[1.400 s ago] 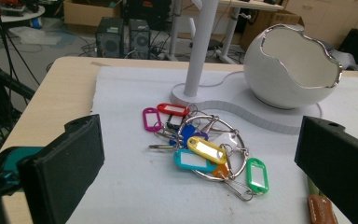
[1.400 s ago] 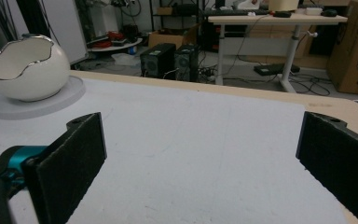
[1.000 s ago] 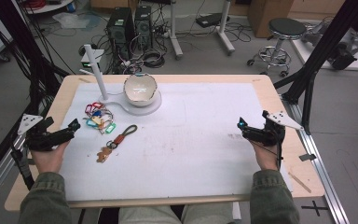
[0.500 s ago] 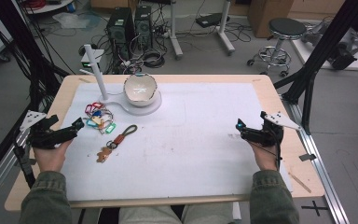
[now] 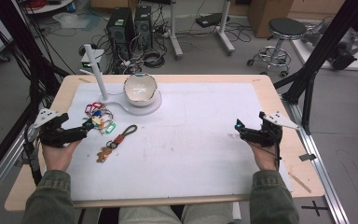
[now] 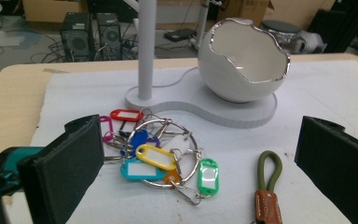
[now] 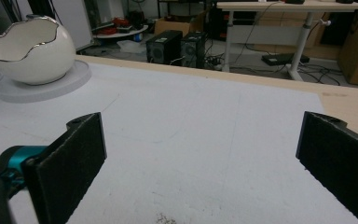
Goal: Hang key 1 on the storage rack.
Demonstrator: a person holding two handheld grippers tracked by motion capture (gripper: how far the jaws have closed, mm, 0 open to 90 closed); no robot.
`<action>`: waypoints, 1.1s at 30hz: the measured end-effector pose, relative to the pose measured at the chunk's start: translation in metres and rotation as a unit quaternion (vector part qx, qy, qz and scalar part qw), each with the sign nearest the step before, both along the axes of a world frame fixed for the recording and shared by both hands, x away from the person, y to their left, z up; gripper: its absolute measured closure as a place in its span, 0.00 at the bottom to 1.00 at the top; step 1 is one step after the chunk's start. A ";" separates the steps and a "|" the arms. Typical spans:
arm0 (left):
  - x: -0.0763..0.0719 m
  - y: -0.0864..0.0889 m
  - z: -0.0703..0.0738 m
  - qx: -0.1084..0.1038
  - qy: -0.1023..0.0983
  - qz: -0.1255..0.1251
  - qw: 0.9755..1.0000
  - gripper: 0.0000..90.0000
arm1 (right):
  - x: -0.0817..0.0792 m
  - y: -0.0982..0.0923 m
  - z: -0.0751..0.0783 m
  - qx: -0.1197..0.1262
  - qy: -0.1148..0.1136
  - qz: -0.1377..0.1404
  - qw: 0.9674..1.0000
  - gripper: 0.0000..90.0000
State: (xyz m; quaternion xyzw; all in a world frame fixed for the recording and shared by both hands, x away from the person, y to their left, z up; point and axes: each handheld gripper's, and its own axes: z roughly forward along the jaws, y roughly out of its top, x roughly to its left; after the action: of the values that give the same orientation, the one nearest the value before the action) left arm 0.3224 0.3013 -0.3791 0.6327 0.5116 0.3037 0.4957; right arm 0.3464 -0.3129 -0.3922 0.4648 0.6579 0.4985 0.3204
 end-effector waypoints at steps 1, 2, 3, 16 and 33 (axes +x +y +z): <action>0.000 -0.003 0.000 0.006 0.000 -0.003 1.000 0.02 | 0.000 0.000 0.000 0.000 0.000 0.001 1.000 0.01; 0.001 -0.007 0.000 0.010 0.001 -0.010 1.000 0.02 | 0.000 0.000 0.000 0.000 0.001 0.002 1.000 0.01; 0.001 -0.007 0.000 0.010 0.001 -0.010 1.000 0.02 | 0.000 0.000 0.000 -0.001 0.001 0.002 1.000 0.01; 0.013 -0.039 0.003 0.019 0.008 -0.053 0.998 0.02 | 0.000 0.001 -0.001 -0.007 0.002 0.001 1.000 0.01; 0.029 -0.078 -0.010 0.073 0.054 -0.099 0.991 0.02 | 0.000 0.002 -0.001 -0.010 0.001 0.008 1.000 0.01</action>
State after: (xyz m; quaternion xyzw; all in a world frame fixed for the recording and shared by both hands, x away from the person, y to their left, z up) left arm 0.3513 0.2232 -0.3893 0.7302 0.4492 0.2551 0.4471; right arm 0.3467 -0.3109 -0.3930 0.4567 0.6671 0.4937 0.3205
